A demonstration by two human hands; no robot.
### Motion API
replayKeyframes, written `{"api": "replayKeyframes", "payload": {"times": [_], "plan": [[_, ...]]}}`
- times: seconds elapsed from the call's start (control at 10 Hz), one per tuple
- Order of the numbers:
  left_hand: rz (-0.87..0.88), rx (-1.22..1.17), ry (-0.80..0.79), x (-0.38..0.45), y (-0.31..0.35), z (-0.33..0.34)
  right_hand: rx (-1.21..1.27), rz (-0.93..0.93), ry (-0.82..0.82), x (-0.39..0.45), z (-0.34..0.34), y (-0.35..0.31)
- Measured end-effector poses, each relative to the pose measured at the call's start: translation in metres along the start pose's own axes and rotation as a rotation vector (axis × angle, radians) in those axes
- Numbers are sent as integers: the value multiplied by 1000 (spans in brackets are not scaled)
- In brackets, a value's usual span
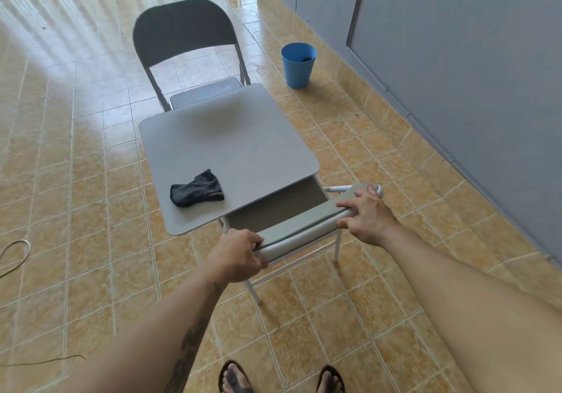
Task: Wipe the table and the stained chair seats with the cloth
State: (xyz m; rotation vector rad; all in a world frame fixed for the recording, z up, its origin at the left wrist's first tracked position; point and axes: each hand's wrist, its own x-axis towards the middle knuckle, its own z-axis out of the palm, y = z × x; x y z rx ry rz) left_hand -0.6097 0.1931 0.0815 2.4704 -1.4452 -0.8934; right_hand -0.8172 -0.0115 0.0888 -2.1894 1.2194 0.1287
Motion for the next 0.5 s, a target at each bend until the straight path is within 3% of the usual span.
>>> {"api": "replayKeyframes", "payload": {"times": [0.2, 0.5], "plan": [[-62, 42, 7, -8, 16, -1, -39, -3, -47, -9, -14, -17], [-128, -33, 210, -41, 49, -40, 63, -116, -40, -59, -36, -60]]}}
